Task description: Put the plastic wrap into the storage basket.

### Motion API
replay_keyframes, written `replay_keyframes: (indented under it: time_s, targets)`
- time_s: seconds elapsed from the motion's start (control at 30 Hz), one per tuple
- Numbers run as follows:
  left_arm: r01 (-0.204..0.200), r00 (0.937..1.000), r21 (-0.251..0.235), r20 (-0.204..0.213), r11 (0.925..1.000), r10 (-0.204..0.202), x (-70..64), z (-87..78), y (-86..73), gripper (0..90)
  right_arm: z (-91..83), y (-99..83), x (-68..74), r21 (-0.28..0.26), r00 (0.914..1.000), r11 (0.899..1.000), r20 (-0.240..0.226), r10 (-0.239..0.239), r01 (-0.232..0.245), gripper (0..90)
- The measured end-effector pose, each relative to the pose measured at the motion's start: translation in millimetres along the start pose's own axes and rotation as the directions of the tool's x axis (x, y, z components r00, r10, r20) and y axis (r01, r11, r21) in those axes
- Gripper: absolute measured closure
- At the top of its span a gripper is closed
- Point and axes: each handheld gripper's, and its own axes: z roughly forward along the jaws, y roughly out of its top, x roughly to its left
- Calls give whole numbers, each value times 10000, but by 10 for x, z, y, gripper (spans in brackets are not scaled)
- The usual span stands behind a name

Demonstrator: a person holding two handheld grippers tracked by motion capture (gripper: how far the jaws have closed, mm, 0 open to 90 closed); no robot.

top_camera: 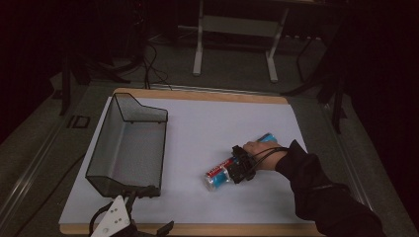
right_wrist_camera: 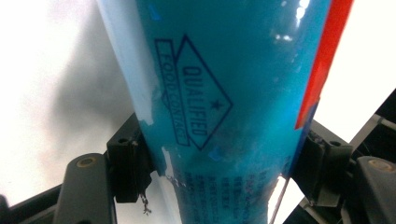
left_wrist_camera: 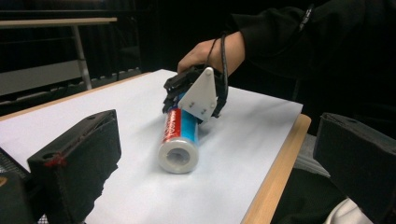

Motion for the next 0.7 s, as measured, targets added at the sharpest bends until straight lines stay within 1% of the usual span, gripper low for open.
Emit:
replay_keyframes:
  time_s: [0.03,0.1,0.17,0.2,0.23,0.3,0.33,0.37,0.4,0.43,0.47,0.5,0.57,0.6,0.63,0.67,0.7]
  targets:
    - [-5,10000,3,10,10000,5,0,0,0,15,-46,-24,-10,-229,9996,9994,122,264,-261,310]
    - [-4,10000,-34,-22,10000,4,-1,0,0,15,-106,-59,-54,-541,9972,9958,127,741,-733,312]
    - [-20,10000,5,-23,10000,20,-1,1,1,15,-156,-95,-109,-901,9910,9872,115,1335,-1320,313]
    - [-30,10000,-3,-38,10000,30,-4,1,1,15,-178,-114,-139,-1111,9880,9822,137,1541,-1516,313]
    - [-35,10000,-9,-51,10000,34,-6,1,1,15,-201,-132,-165,-1260,9838,9761,59,1791,-1769,314]
    - [-11,10000,-37,-45,10000,11,-6,-1,2,15,-245,-166,-212,-1518,9750,9639,60,2223,-2189,315]
    - [-16,10000,-40,-74,10000,15,-5,-2,2,15,-269,-187,-237,-1658,9722,9587,-8,2342,-2311,315]
    - [-16,10000,-40,-74,10000,15,-5,-2,2,15,-269,-187,-237,-1658,9722,9587,-8,2342,-2311,315]
    - [-5,10000,-8,-38,10000,5,1,0,1,15,-294,-205,-255,-1790,9667,9512,7,2558,-2515,316]
    - [0,10000,-1,-27,10000,0,2,1,0,15,-346,-247,-301,-2101,9559,9341,-71,2937,-2886,316]
    - [-11,10000,2,-25,10000,11,1,1,0,15,-391,-292,-349,-2499,9447,9143,-56,3278,-3187,316]
    - [-16,10000,-17,-27,10000,16,-2,2,2,15,-424,-314,-373,-2621,9361,9020,-162,3514,-3431,317]
    - [-16,10000,-26,-19,10000,16,-4,2,2,15,-424,-314,-373,-2621,9361,9020,-162,3514,-3431,317]
    - [-25,10000,-36,-35,10000,25,-7,2,2,15,-454,-338,-401,-2831,9288,8891,-181,3701,-3598,317]
    - [-11,10000,-37,-16,10000,11,-6,2,2,15,-527,-394,-458,-3313,9087,8531,-343,4160,-4031,318]
    - [-2,10000,-40,-16,10000,2,-6,2,3,15,-562,-416,-478,-3528,8939,8305,-417,4463,-4311,318]
    - [-10,10000,-46,-27,10000,9,-6,1,3,15,-596,-441,-504,-3744,8834,8112,-504,4659,-4491,318]
